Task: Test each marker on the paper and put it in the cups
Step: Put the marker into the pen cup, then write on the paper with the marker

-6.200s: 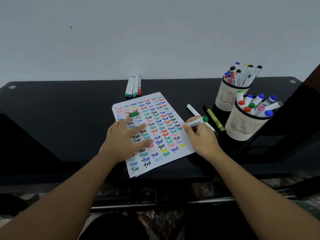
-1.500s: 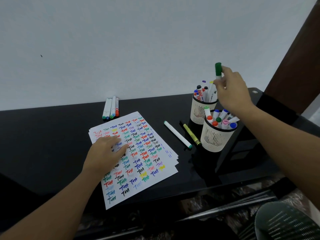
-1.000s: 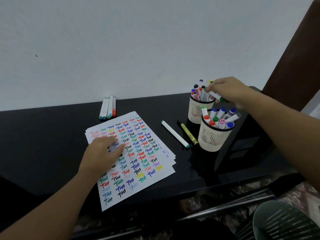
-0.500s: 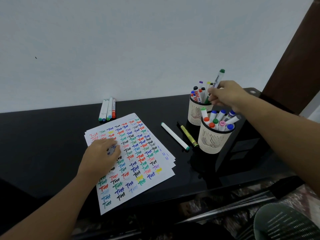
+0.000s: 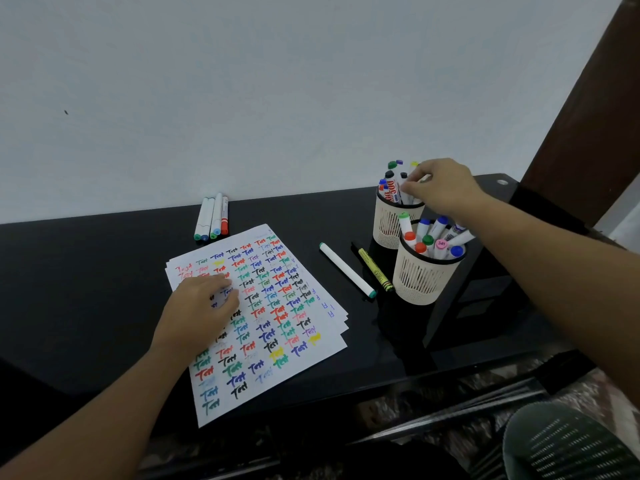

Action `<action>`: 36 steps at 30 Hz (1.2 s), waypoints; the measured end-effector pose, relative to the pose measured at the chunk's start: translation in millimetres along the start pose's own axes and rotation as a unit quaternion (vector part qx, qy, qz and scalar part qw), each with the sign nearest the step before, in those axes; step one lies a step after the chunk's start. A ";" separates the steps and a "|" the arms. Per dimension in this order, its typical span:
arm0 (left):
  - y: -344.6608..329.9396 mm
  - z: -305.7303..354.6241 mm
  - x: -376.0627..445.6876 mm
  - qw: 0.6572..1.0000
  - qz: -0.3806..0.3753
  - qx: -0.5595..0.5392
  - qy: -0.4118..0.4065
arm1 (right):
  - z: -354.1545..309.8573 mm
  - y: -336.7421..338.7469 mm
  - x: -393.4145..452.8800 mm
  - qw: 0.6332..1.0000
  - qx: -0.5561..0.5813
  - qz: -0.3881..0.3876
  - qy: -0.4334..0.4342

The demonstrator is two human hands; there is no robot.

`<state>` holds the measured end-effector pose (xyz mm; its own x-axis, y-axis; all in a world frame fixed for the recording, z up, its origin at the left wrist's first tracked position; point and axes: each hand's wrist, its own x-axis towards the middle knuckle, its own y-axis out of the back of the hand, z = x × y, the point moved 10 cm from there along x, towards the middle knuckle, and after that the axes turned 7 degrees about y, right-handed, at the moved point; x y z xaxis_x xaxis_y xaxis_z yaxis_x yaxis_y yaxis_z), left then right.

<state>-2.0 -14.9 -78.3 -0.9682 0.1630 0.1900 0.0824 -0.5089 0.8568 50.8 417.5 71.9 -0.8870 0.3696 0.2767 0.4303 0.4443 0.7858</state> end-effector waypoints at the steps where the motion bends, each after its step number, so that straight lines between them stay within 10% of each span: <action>1: 0.0 -0.7 0.2 1.000 -0.003 -0.007 0.005 | -3.0 -1.1 -0.3 1.000 -0.018 -0.004 0.008; 13: 12.7 -25.1 21.2 0.987 -0.099 -0.091 0.091 | -113.5 -16.7 -32.2 0.989 -0.007 0.056 0.134; 24: 6.1 -55.0 16.0 0.993 -0.070 0.069 0.061 | -173.1 -221.0 -48.1 0.945 -0.034 -0.243 0.218; 36: 5.7 -62.4 22.7 0.996 -0.056 0.032 0.069 | -206.6 -324.4 21.3 0.929 -0.119 -0.233 0.263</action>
<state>-38.2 -66.9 -99.0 -0.9949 0.0970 0.0272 -0.0183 -0.4390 0.8983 -142.2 112.7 -62.8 -0.9537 -0.2949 0.0588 -0.0143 0.2397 0.9707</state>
